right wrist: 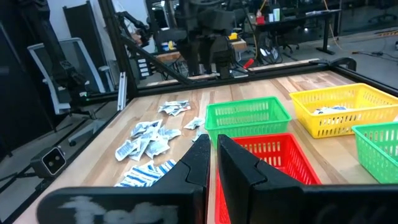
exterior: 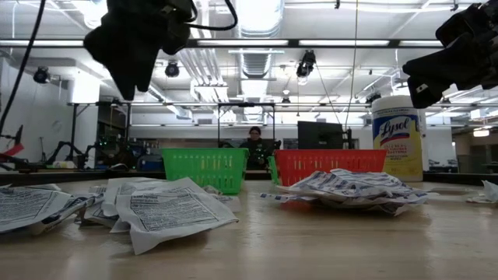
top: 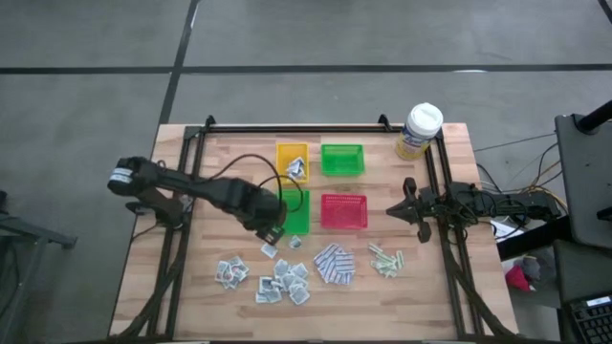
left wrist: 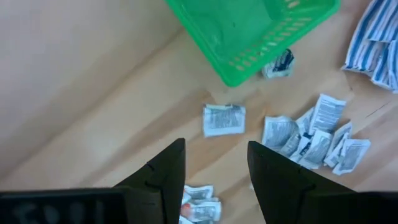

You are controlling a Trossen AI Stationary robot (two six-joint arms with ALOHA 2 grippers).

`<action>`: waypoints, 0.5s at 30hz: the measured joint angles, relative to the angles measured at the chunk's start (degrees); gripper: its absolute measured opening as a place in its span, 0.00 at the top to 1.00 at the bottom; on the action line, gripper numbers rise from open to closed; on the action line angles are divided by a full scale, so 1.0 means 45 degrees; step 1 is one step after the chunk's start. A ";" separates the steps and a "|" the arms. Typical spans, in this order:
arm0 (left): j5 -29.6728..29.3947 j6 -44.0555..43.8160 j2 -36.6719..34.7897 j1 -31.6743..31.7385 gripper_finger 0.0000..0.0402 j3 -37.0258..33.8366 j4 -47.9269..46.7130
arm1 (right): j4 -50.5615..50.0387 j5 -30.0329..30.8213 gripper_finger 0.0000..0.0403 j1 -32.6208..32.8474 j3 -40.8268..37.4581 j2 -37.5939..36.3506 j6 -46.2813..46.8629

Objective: Pick & Place First Aid Supplies
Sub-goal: Put the blue alcohol pad into the yellow bin

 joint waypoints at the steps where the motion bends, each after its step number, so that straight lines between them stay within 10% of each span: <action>1: 0.0001 -0.0255 0.0000 -0.0137 0.59 -0.0111 0.0122 | 0.0000 0.0000 0.93 -0.0002 -0.0001 0.0000 0.0000; 15: -0.0072 -0.2188 0.0000 -0.1203 0.59 -0.2490 0.3159 | 0.0000 0.0000 0.93 -0.0004 -0.0004 0.0000 0.0000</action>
